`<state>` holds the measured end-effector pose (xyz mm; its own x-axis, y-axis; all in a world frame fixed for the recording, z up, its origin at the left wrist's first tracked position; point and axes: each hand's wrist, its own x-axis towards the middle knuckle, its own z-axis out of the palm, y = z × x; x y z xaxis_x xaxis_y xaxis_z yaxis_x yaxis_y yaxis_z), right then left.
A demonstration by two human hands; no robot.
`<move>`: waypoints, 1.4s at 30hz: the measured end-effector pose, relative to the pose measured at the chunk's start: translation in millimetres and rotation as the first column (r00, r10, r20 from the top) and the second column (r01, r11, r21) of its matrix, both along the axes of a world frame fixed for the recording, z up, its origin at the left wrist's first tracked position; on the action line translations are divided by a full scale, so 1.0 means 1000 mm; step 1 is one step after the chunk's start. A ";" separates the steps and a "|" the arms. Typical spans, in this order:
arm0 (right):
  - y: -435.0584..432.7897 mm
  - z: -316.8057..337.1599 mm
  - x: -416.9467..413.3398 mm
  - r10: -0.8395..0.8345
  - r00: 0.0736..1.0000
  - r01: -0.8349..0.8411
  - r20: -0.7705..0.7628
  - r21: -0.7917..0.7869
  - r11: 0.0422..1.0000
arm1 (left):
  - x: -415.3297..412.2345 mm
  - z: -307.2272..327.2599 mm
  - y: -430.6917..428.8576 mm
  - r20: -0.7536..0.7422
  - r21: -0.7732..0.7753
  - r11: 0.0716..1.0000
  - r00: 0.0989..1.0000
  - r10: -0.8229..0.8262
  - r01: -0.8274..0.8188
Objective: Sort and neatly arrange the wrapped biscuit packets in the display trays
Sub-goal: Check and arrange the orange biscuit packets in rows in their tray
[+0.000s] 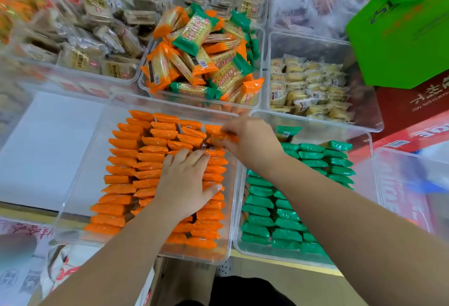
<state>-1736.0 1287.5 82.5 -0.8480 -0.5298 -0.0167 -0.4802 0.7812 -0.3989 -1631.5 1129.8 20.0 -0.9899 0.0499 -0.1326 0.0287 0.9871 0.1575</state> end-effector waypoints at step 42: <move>-0.045 -0.013 -0.020 0.155 0.981 -0.038 -0.119 0.662 0.748 | -0.005 -0.015 -0.011 -0.058 0.071 0.997 0.998 -0.002 0.006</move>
